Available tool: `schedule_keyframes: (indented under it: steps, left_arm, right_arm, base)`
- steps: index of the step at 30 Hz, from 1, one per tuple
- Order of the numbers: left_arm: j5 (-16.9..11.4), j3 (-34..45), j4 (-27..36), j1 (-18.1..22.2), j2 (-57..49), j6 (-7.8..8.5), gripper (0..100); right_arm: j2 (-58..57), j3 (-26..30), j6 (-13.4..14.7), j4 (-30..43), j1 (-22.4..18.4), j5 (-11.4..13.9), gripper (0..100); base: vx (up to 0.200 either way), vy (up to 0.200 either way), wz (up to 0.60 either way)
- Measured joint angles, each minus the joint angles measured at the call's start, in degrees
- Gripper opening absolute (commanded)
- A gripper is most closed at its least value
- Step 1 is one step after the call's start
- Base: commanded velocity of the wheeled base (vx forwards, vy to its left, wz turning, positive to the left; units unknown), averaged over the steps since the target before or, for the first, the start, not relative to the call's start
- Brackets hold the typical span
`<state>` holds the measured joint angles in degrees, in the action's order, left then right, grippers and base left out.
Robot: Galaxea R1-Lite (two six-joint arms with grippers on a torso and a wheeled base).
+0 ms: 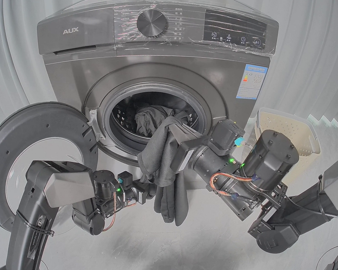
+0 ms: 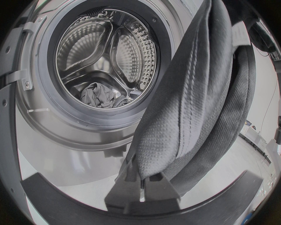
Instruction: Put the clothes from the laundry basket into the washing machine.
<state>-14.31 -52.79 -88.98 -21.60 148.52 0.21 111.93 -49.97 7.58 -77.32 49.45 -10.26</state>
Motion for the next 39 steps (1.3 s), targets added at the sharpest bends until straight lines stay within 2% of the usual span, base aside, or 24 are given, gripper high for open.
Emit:
schedule_keyframes:
  steps: [6, 15, 18, 23, 26, 39]
  left_arm:
    - [0.0, 3.15, 0.05, 0.39, -3.73, 0.04, 0]
    - [-0.22, 15.27, 0.02, 1.73, -18.07, -0.45, 0]
    - [-0.96, 19.52, 0.0, 2.26, -24.15, -1.71, 0]
    - [-2.33, 26.14, 0.0, 2.65, -33.78, -5.13, 0]
    - [-2.76, 27.88, 0.02, 2.95, -37.38, -6.23, 0]
    - [-2.9, 25.67, 0.0, 3.15, -45.11, -7.45, 0]
  right_arm:
    - [0.17, 0.41, 0.02, 0.04, -1.0, -0.05, 0]
    - [0.27, 3.34, 0.13, -0.13, -2.97, -0.02, 0]
    - [0.27, 4.5, 0.18, -0.2, -3.25, 0.0, 0]
    - [0.27, 7.01, 0.22, -0.29, -3.83, 0.09, 0]
    - [0.33, 9.01, 0.32, -0.32, -4.68, 0.2, 0]
    - [3.12, 16.26, 0.87, -5.78, -6.42, 0.11, 0]
  base:
    - [0.0, 0.0, 0.0]
    - [0.0, 0.0, 0.0]
    - [0.0, 0.0, 0.0]
    - [0.0, 0.0, 0.0]
    - [0.0, 0.0, 0.0]
    - [0.0, 0.0, 0.0]
